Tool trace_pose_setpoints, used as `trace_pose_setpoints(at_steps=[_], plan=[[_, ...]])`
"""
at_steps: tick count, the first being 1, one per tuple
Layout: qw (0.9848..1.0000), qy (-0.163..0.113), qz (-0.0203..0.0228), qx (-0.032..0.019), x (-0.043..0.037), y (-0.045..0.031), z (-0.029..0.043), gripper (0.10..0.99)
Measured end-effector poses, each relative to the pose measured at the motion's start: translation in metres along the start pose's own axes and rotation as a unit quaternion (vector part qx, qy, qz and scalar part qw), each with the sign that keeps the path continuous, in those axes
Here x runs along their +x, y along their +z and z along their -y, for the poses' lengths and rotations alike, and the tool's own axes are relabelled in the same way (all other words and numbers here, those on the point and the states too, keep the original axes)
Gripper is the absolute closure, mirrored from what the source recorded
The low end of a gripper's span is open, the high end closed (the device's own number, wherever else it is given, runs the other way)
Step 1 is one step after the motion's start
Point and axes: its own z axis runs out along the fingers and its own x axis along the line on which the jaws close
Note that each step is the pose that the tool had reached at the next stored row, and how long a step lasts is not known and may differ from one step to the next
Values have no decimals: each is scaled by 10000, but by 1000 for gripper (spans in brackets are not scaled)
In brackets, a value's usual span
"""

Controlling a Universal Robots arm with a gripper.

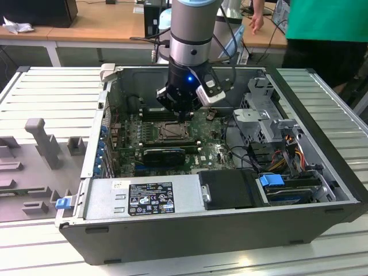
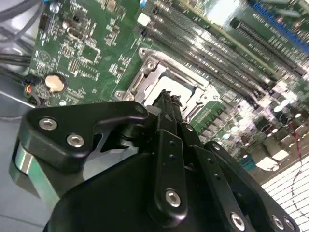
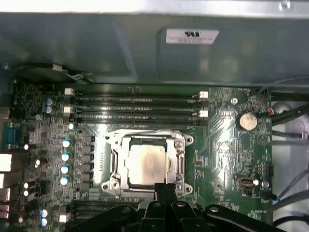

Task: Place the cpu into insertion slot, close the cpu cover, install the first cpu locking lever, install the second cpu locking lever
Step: 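Install the second cpu locking lever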

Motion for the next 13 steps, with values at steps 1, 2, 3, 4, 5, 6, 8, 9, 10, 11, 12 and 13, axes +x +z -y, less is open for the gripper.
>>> trace_pose_setpoints(at_steps=[1,2,3,4,5,6,8,9,10,11,12,13], plan=[[10000,0,0,0,1,-2,36,980],[10000,0,0,0,1,-3,65,980],[10000,0,-3,-1,2,-2,93,980],[10000,1,-11,-7,2,3,133,980],[10000,1,-11,-8,3,4,136,980],[10000,1,-11,-8,4,5,137,980],[10000,1,-12,-7,11,5,140,980],[10000,2,-12,-7,14,6,140,980],[10000,1,-12,-6,14,7,140,980],[10000,0,-12,-6,16,8,141,980],[10000,1,-12,-8,23,11,142,980],[10000,1,-11,-8,32,13,142,980]])
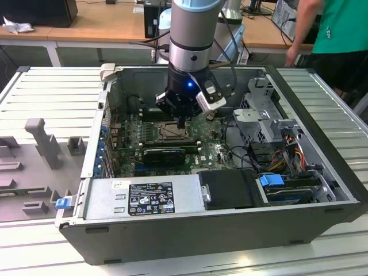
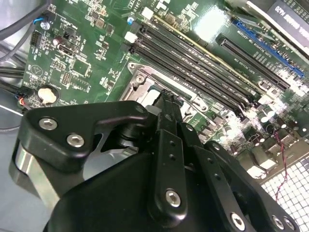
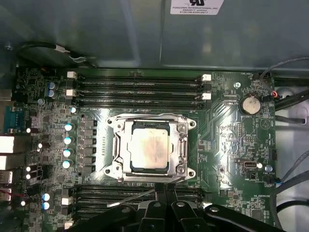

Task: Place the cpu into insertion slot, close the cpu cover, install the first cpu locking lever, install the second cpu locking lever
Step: 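Install the second cpu locking lever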

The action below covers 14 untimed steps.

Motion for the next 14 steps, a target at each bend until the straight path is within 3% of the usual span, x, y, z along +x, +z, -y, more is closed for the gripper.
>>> trace_pose_setpoints(at_steps=[9,13,14], plan=[[10000,0,0,-19,98,27,7,980],[10000,-2,-1,-75,147,93,28,980],[9999,-1,0,-137,150,99,60,980]])
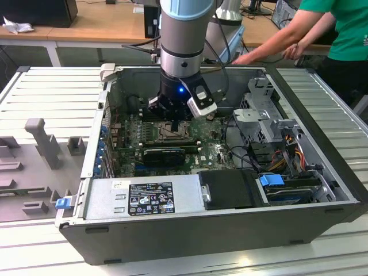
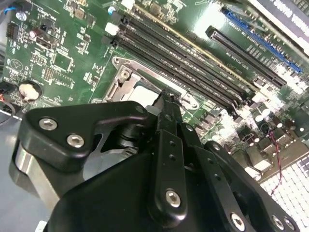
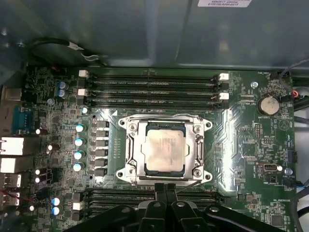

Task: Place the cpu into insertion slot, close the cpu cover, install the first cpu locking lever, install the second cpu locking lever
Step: 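Install the second cpu locking lever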

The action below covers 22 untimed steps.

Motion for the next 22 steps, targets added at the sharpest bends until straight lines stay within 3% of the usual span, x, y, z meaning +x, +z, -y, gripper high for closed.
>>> trace_pose_setpoints(at_steps=[1,2,7,12,13,16,19,22], plan=[[10000,0,1,-44,4,1,43,980],[10000,-1,1,-45,12,-2,83,980],[10000,-13,2,-63,122,11,105,980],[10000,-31,-1,-65,129,145,121,980],[10000,-47,-3,-68,161,181,124,980],[9998,-67,-2,-205,289,210,139,980],[9994,-168,-12,-319,316,241,172,980],[9990,-194,-13,-397,332,258,227,980]])
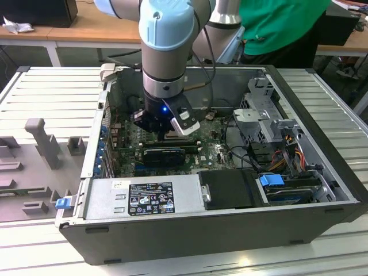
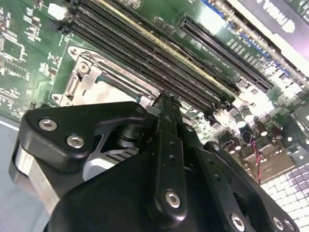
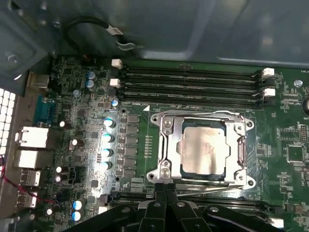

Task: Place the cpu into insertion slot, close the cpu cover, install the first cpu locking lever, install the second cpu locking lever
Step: 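Install the second cpu locking lever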

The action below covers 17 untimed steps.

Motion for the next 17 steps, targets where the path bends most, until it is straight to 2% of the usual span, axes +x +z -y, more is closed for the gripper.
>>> trace_pose_setpoints(at_steps=[3,6,9,11,12,17], plan=[[9999,-12,4,-99,15,5,59,980],[9997,-16,10,-223,25,31,82,980],[9997,-17,11,-251,42,88,93,980],[9994,-20,16,-342,49,102,95,980],[9992,-19,20,-403,51,113,97,980],[9989,-21,24,-477,57,147,103,980]])
